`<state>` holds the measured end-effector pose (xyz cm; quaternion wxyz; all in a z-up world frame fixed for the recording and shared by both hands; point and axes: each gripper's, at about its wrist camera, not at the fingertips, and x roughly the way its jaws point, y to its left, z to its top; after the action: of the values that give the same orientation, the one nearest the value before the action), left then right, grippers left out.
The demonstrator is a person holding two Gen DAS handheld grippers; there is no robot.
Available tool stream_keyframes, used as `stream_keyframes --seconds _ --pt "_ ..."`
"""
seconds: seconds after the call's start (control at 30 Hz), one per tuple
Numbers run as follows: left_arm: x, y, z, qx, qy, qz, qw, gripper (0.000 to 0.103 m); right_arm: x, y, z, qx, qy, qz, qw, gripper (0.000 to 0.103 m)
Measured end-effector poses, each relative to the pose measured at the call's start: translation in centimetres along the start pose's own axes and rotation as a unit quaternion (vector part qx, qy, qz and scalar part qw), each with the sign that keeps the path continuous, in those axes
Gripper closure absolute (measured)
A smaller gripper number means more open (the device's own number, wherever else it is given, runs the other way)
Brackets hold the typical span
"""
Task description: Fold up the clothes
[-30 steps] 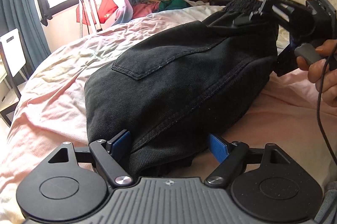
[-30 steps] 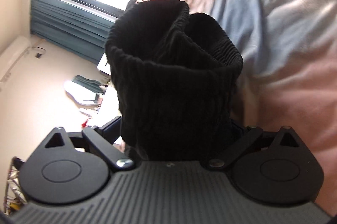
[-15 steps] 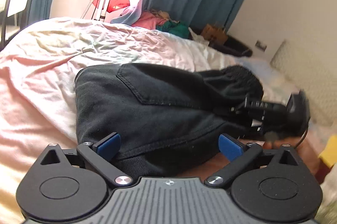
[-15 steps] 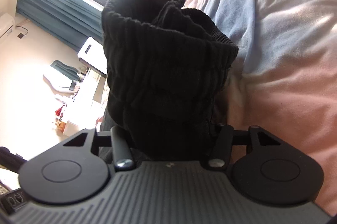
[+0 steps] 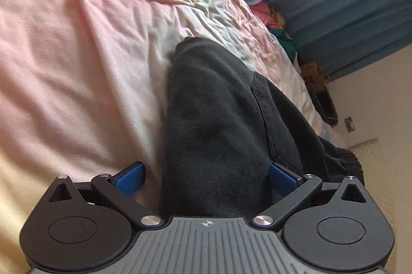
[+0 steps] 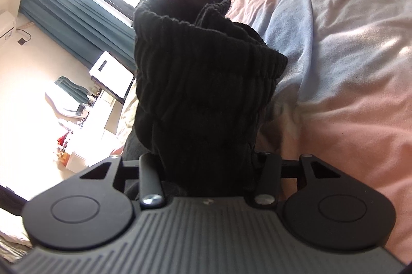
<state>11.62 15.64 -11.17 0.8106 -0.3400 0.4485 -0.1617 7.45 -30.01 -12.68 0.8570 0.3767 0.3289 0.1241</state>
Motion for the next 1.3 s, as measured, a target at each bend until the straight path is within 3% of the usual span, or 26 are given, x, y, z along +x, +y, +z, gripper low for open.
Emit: stream_keyframes --seconds 0.17,0.27,0.57,0.83,1.03,1.2,1.3 --pt "1.6 -0.4 -0.2 0.007 0.024 -0.021 0.9995 0.004 0.2 0.1 -0.2 0.002 -0.001 -0.003 1.000 0.053" --pt "1.6 -0.5 -0.4 0.015 0.018 -0.024 0.9995 0.009 0.3 -0.2 -0.3 0.001 -0.002 -0.007 1.000 0.053" --pt "1.0 -0.9 -2.1 0.011 -0.023 -0.033 0.9991 0.038 -0.1 1.0 -1.5 -0.017 -0.016 -0.017 1.000 0.053" --pt "-1.3 -2.0 -2.1 -0.022 -0.049 -0.090 0.9945 0.055 -3.1 2.6 -0.8 -0.014 -0.058 0.024 0.998 0.063" --pt "0.0 -9.4 -2.0 -0.002 -0.036 -0.144 0.9890 0.057 -9.9 2.3 3.1 0.001 -0.109 0.027 0.994 0.064" --pt "6.5 -20.9 -1.4 0.052 -0.001 -0.180 0.9823 0.057 -16.1 -1.6 9.7 0.023 -0.166 0.008 0.986 0.065" --pt "12.9 -27.8 -1.0 0.067 0.020 -0.201 0.9772 0.057 -18.5 -5.0 15.1 0.036 -0.190 -0.015 0.981 0.065"
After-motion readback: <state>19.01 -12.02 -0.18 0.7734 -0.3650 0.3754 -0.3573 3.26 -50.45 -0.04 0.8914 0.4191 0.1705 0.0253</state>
